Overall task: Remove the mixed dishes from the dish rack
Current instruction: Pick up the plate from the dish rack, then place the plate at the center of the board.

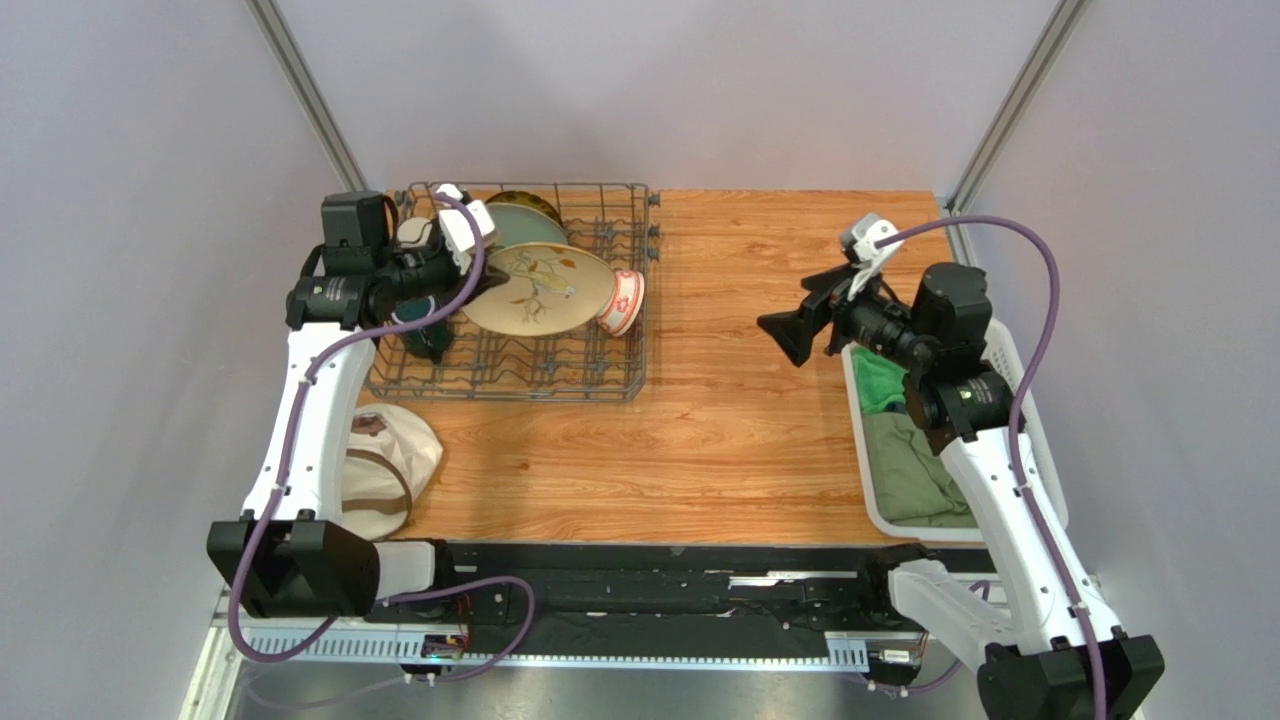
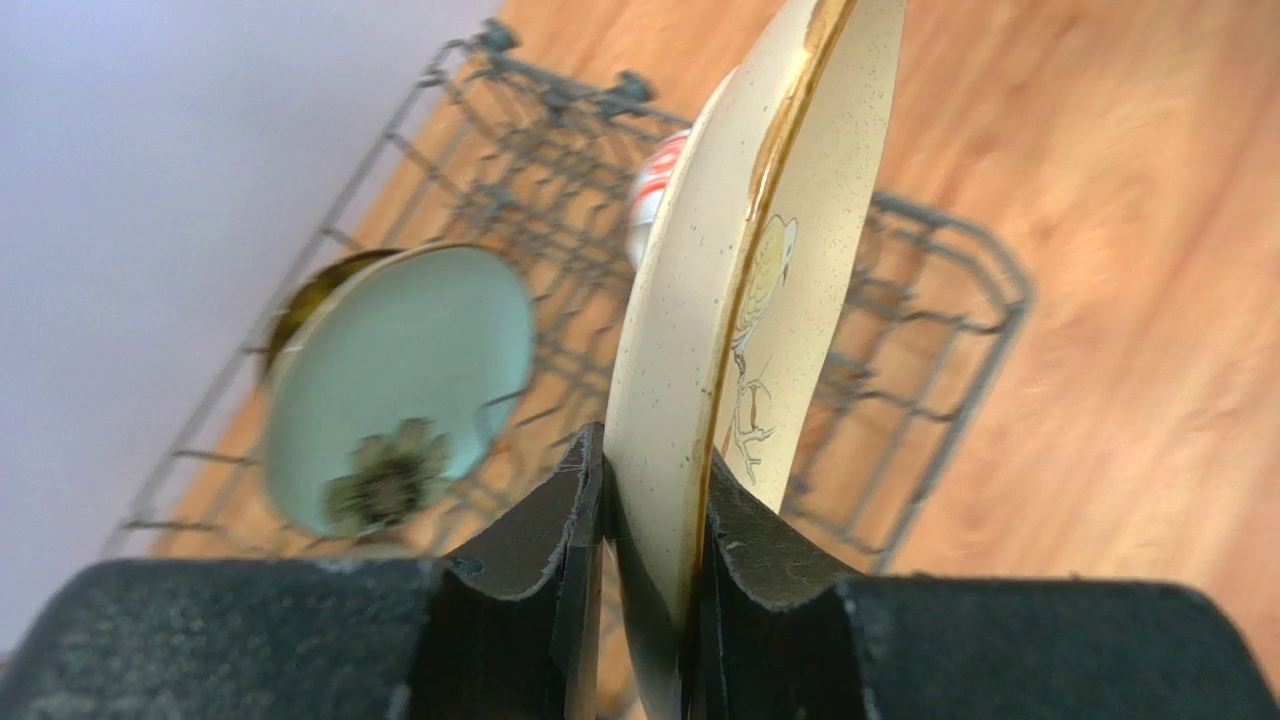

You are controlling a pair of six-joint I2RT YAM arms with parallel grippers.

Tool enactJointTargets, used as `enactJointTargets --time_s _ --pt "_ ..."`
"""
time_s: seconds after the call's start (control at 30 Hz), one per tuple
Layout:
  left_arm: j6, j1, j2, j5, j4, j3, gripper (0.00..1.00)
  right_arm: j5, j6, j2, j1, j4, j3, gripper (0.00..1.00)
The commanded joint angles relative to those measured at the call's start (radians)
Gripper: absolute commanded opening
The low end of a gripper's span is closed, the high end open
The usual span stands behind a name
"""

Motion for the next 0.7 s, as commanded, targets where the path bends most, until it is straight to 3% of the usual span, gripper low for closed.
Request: enactJointTargets --time_s 0.0,0.17,0.67 --pt "-0.181 -0.013 -0.074 0.212 0.114 -0.036 0.0 -0.021 -0.007 0.037 0.119 0.06 0.032 0.89" --pt "-0.308 -0.071 -0.091 0.204 0.164 -0.082 0.0 -0.07 0.005 0.123 0.214 0.07 0.069 0.86" --pt "-0.36 -0.177 -0.085 0.164 0.197 -0.117 0.0 -0.097 -0.03 0.322 0.386 0.09 0.244 0.82"
